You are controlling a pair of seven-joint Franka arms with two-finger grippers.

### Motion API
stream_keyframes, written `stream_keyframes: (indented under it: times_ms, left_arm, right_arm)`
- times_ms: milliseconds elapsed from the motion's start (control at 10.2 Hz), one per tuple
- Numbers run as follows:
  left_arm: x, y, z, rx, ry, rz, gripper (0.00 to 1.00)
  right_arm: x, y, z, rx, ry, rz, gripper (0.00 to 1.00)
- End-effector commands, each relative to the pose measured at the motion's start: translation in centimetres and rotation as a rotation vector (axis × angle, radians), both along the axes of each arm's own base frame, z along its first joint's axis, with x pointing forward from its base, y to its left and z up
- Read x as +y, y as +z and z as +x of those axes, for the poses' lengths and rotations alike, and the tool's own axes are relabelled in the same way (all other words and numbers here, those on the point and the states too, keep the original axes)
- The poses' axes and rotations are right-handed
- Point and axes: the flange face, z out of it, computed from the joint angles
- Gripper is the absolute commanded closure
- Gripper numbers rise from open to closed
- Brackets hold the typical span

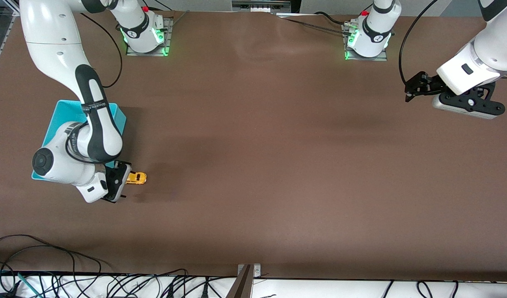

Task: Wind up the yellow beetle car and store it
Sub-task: 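Lower the right gripper and close it around the yellow car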

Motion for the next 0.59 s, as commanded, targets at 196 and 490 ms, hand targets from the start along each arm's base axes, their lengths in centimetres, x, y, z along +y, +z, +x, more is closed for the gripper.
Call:
stream_keyframes:
  times_ms: [196, 490]
  left_arm:
    - [0.26, 0.48, -0.56, -0.010, 0.015, -0.025, 0.00]
    - [0.35, 0.33, -0.61, 0.000, 0.014, -0.024, 0.00]
  right_arm:
    - [0.09, -0.77, -0.93, -0.008, -0.019, 0.006, 0.79]
    - [0.23, -0.41, -0.84, -0.012, -0.022, 0.007, 0.72]
